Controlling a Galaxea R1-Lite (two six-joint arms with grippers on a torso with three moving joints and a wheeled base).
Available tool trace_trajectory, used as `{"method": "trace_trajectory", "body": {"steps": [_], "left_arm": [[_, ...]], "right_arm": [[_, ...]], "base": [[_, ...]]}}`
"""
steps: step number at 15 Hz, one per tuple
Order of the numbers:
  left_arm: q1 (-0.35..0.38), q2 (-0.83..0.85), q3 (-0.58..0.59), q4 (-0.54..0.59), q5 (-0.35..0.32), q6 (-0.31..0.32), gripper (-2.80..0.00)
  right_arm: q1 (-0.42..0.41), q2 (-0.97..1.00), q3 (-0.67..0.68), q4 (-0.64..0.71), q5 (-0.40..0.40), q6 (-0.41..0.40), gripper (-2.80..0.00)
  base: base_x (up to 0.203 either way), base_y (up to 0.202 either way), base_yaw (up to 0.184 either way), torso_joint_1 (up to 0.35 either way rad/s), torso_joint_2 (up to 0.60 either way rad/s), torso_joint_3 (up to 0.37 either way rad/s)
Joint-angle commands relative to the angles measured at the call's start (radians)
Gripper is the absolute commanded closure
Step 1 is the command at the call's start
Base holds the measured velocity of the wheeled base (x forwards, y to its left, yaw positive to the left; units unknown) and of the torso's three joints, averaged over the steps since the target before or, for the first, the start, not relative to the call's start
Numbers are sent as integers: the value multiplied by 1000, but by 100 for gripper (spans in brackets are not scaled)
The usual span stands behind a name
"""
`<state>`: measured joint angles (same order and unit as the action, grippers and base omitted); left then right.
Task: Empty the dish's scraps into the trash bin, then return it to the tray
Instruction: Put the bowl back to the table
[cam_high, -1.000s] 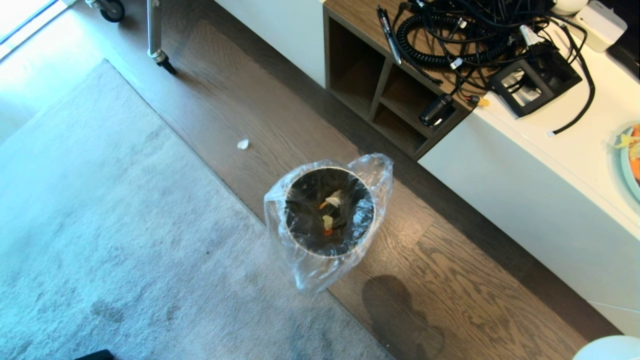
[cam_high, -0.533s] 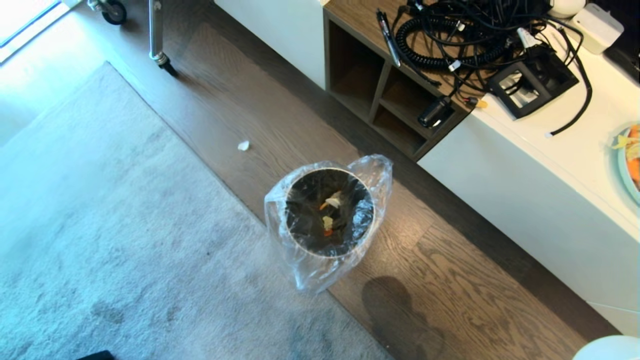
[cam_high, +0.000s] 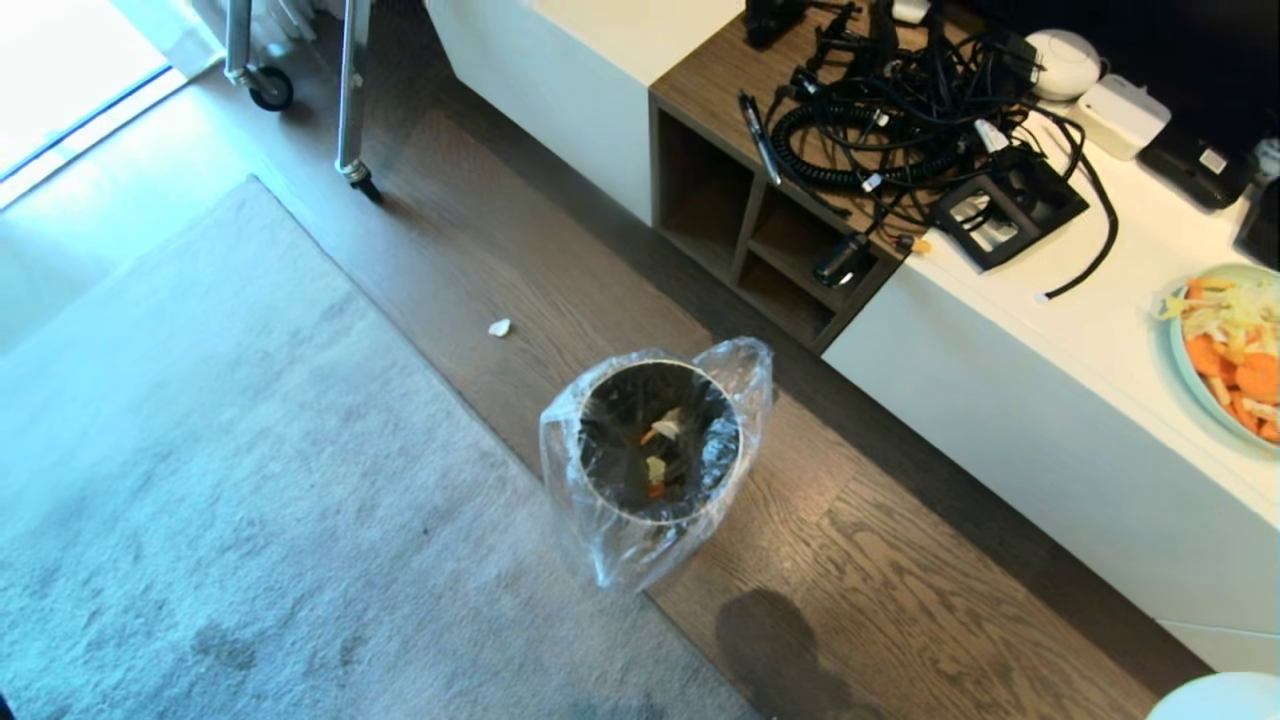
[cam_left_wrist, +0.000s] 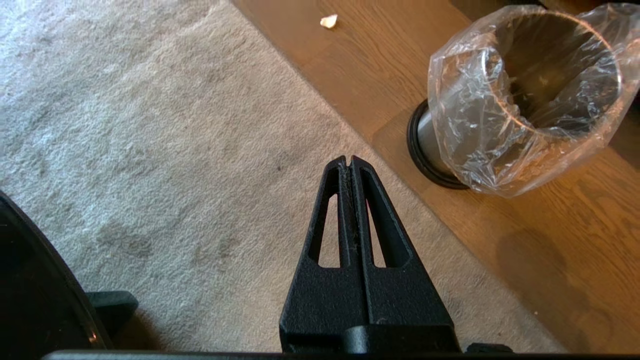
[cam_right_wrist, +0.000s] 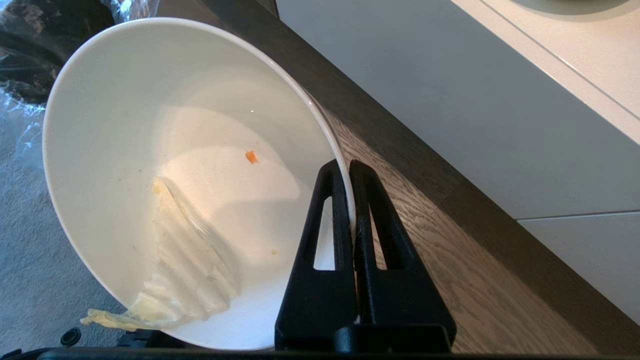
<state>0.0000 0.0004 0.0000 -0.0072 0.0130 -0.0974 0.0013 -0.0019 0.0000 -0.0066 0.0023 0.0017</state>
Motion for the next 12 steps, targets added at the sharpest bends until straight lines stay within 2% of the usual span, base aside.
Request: {"method": "trace_trajectory", "body": {"steps": [1,12], "left_arm": [[0,0,0,0,1,-1,0],[0,0,0,0,1,-1,0]], "right_arm": [[0,2,0,-1,1,0,0],[0,2,0,0,1,0,0]], "base": [[0,0,0,2,0,208],[0,0,0,4,1,201]]}}
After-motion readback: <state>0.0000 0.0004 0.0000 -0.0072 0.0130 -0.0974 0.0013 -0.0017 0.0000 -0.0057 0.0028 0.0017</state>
